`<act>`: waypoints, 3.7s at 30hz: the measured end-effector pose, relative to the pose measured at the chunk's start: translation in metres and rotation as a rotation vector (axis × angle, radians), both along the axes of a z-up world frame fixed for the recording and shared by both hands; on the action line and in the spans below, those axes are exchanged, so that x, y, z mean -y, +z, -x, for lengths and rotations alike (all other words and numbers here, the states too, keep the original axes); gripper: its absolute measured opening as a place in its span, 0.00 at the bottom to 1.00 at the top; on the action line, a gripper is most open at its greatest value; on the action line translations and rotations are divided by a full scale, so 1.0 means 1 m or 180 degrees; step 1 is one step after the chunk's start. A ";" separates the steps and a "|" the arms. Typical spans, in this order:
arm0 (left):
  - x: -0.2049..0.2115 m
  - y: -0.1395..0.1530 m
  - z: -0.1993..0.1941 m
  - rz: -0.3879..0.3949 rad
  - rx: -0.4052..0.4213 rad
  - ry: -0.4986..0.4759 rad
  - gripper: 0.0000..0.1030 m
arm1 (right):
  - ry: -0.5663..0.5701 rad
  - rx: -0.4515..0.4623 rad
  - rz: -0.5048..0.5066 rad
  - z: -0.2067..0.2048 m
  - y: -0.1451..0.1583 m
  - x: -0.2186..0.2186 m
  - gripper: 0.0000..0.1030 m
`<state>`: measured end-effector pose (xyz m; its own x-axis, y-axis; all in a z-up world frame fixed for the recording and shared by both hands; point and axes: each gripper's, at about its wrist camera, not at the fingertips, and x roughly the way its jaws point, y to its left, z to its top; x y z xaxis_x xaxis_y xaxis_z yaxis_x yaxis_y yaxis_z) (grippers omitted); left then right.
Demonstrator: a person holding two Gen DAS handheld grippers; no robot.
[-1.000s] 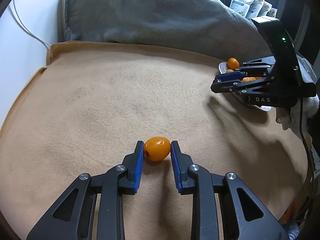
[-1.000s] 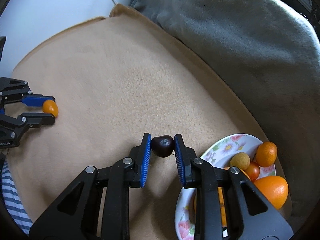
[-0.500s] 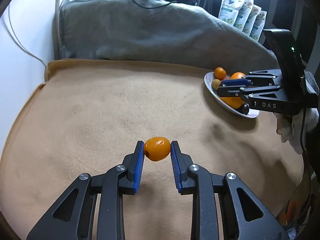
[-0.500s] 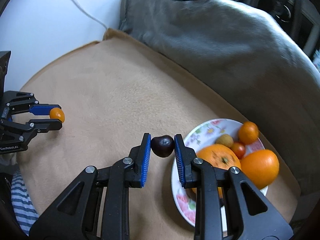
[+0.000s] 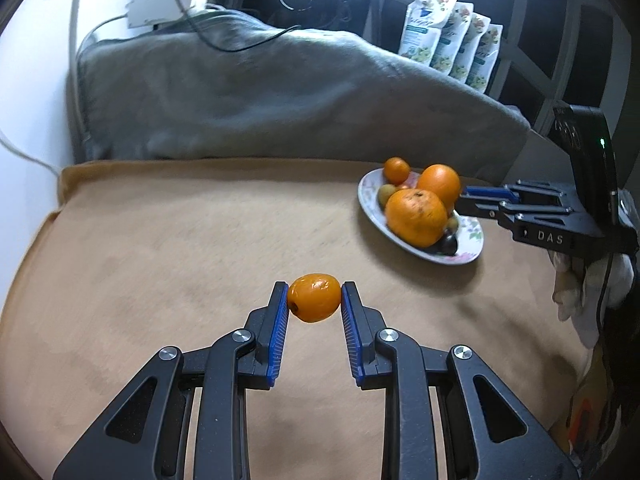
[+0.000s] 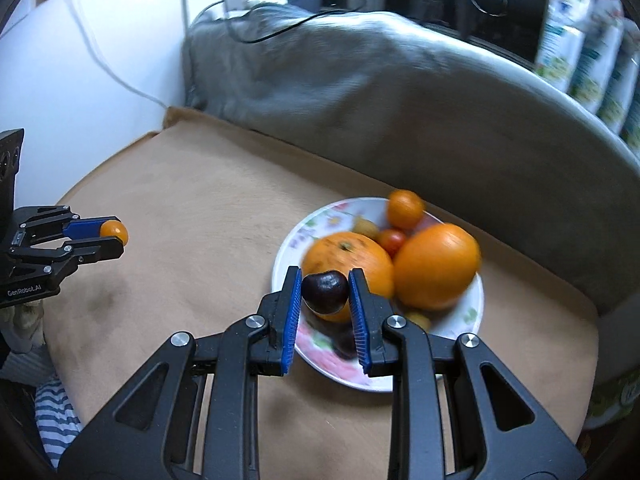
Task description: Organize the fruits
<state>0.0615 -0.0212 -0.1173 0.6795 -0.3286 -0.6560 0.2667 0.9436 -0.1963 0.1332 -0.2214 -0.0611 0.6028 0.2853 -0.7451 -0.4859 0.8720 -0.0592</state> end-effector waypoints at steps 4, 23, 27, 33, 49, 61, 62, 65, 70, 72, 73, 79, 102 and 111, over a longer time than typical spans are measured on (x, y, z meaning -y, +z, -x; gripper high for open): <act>0.012 0.005 -0.008 0.0026 0.0041 -0.0068 0.24 | -0.0147 0.0000 -0.0094 0.004 -0.002 0.023 0.24; 0.064 0.013 -0.071 0.0060 0.0091 -0.0246 0.24 | -0.0536 -0.0002 -0.0424 -0.003 -0.020 0.060 0.24; 0.073 0.010 -0.081 0.0063 0.0078 -0.0276 0.24 | -0.0614 -0.0012 -0.0509 -0.006 -0.024 0.065 0.24; 0.083 0.007 -0.101 0.0087 0.0045 -0.0308 0.24 | -0.0699 -0.0022 -0.0566 -0.012 -0.030 0.069 0.24; 0.100 0.003 -0.127 0.0106 -0.0010 -0.0396 0.24 | -0.0685 -0.0028 -0.0565 -0.020 -0.036 0.063 0.24; 0.106 0.001 -0.134 0.0127 -0.0049 -0.0436 0.24 | -0.0682 -0.0030 -0.0541 -0.023 -0.040 0.060 0.24; 0.106 0.001 -0.135 0.0126 -0.0049 -0.0440 0.24 | -0.0674 -0.0030 -0.0541 -0.023 -0.040 0.059 0.24; 0.107 0.001 -0.135 0.0120 -0.0044 -0.0456 0.24 | -0.0663 -0.0016 -0.0535 -0.023 -0.040 0.058 0.24; 0.107 0.002 -0.134 0.0132 -0.0030 -0.0457 0.24 | -0.0658 -0.0013 -0.0535 -0.023 -0.039 0.056 0.24; 0.106 0.002 -0.134 0.0140 -0.0019 -0.0450 0.24 | -0.0661 -0.0001 -0.0546 -0.022 -0.039 0.056 0.24; 0.106 0.002 -0.134 0.0145 -0.0018 -0.0457 0.24 | -0.0658 0.0001 -0.0551 -0.022 -0.038 0.056 0.24; 0.108 0.003 -0.132 0.0134 -0.0006 -0.0492 0.26 | -0.0624 0.0040 -0.0543 -0.020 -0.036 0.052 0.36; 0.081 0.038 -0.071 0.0098 0.0339 -0.0413 0.53 | -0.0919 0.0334 -0.0782 0.023 -0.010 0.063 0.77; 0.069 0.037 -0.031 -0.0047 0.0417 -0.0268 0.70 | -0.1174 0.0437 -0.0776 0.041 -0.006 0.073 0.92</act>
<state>0.0929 -0.0905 -0.0805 0.7300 -0.3790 -0.5687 0.3675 0.9193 -0.1409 0.0925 -0.2941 -0.0674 0.7854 0.1903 -0.5891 -0.1427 0.9816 0.1269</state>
